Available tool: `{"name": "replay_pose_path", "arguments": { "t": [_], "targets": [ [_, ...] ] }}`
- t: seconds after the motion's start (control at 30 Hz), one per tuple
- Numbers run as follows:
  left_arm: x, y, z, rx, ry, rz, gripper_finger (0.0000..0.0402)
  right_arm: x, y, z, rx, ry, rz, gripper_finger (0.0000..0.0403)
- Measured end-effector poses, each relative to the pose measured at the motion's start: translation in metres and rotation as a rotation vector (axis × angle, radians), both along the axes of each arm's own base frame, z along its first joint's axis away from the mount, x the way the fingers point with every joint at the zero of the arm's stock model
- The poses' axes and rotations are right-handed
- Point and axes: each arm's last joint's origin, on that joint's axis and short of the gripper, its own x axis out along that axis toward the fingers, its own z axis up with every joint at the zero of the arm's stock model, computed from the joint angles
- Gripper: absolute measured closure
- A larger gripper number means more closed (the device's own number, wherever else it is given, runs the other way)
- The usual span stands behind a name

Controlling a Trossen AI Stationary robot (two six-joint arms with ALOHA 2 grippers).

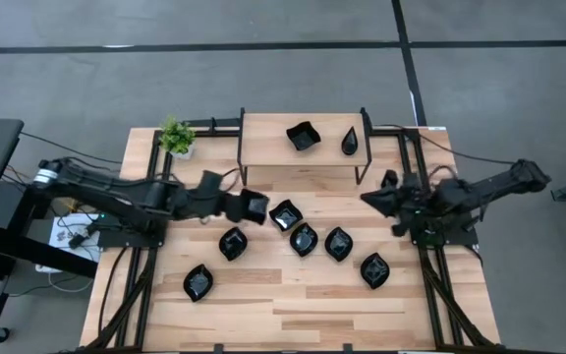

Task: Pick & Place Mini shaped plates
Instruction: Stack the black plate on top of the black plate on the shelf

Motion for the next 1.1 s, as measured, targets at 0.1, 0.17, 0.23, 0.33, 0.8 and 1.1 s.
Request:
{"name": "replay_pose_path", "arguments": {
  "t": [0.1, 0.17, 0.23, 0.33, 0.8, 1.1],
  "targets": [
    [0.026, -0.001, 0.011, 0.090, 0.003, 0.012, 0.0398, 0.022, 0.007, 0.010, -0.023, 0.066, -0.015, 0.0391],
    [0.040, 0.000, 0.015, 0.143, 0.014, 0.019, 0.0398, 0.039, 0.012, 0.017, -0.037, 0.111, -0.044, 0.0391],
    [0.052, 0.002, 0.021, 0.191, 0.004, 0.022, 0.0398, 0.055, 0.018, 0.026, -0.051, 0.152, -0.055, 0.0391],
    [0.064, 0.004, 0.030, 0.263, -0.038, 0.042, 0.0398, 0.082, 0.025, 0.036, -0.089, 0.252, -0.104, 0.0391],
    [0.057, 0.014, 0.052, 0.496, -0.021, 0.048, 0.0398, 0.175, 0.049, 0.076, -0.243, 0.465, -0.457, 0.0357],
    [0.036, 0.012, 0.073, 0.560, -0.058, 0.020, 0.0398, 0.199, 0.052, 0.085, -0.255, 0.467, -0.542, 0.0335]
  ]
}}
